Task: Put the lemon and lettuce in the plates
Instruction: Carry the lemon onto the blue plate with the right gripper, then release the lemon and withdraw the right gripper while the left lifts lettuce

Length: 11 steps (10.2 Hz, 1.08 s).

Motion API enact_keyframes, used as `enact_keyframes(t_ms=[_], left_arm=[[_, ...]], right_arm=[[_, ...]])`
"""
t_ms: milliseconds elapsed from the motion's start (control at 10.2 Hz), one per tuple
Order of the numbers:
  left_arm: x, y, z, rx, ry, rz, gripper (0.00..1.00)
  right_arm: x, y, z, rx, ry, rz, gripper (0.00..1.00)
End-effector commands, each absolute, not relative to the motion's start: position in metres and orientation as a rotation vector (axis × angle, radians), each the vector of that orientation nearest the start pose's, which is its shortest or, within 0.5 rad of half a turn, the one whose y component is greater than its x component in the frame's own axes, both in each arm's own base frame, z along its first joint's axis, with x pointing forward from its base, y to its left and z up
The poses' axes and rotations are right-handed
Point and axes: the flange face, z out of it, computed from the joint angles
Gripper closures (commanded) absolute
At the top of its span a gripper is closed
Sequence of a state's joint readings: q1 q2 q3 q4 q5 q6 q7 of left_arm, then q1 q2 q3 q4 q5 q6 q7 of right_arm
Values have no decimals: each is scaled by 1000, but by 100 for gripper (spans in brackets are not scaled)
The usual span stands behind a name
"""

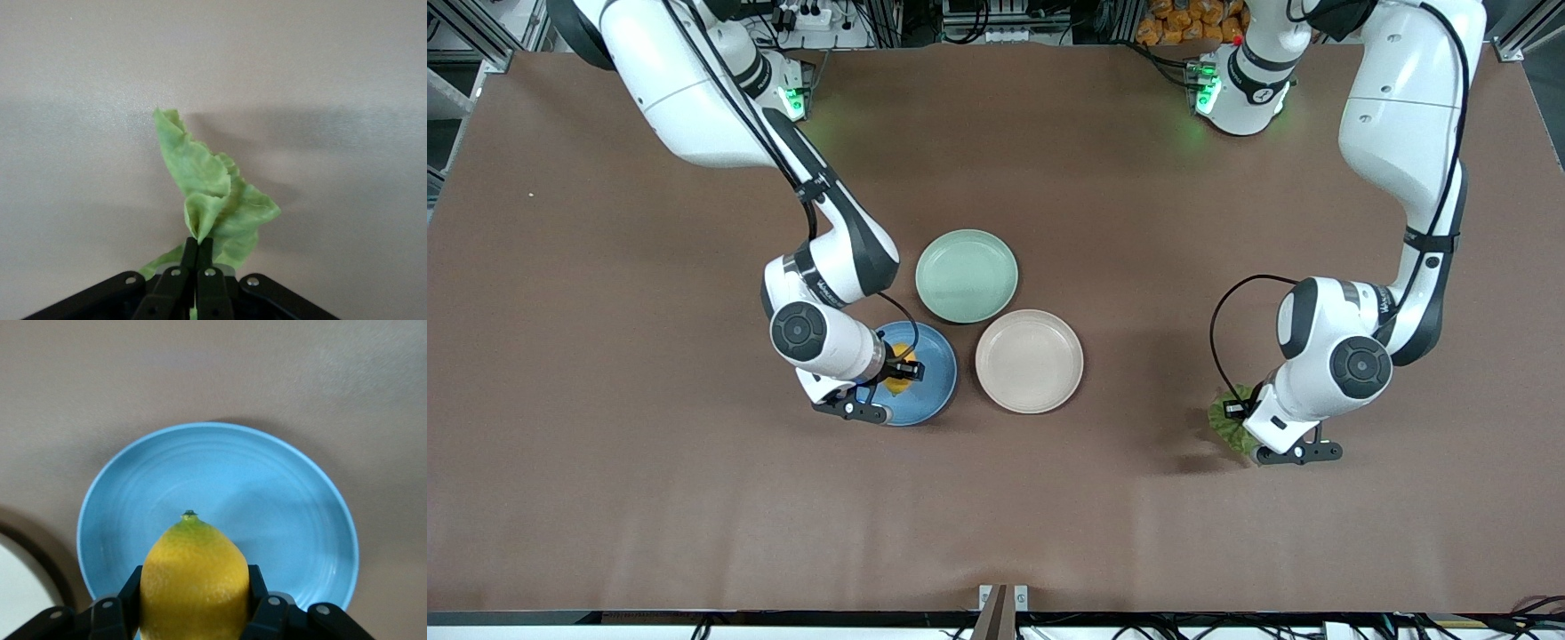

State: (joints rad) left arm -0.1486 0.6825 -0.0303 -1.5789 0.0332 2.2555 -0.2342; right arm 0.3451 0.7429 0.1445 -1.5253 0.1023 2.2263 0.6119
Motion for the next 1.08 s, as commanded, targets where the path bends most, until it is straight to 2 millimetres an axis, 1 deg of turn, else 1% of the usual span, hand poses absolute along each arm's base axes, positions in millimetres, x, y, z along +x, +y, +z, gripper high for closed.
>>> enact_keyframes(t_ms=[0,98,196,293,489,587,685,783,880,978], left_arm=[[681,-137,265,-3141,-12,35,100],[679,-146,276,-3146,0,34,100],[675,-156,285,-3145,16,43,100],[674,-160,293,-3146,7,46,100],[670,-187,308,-3158,-28,63,100],[665,-205,313,-3171,-61,78,100],[661,-221,315,-3183,-97,88,100],[655,-236,320,-3195,-129,91,100],[648,-252,325,-3205,-169,98,100],[640,-272,327,-3218,-213,112,100]], right_arm=[[632,331,220,-2965,411,195,0],[634,329,222,-2960,422,192,0],[637,326,228,-2954,424,180,0],[647,323,248,-2939,425,145,0],[663,296,280,-2946,450,174,0],[666,282,310,-2967,416,168,0],[672,245,341,-2982,348,178,0],[677,204,370,-2978,310,200,0],[677,163,396,-2980,316,230,0],[674,132,423,-2981,301,235,0]])
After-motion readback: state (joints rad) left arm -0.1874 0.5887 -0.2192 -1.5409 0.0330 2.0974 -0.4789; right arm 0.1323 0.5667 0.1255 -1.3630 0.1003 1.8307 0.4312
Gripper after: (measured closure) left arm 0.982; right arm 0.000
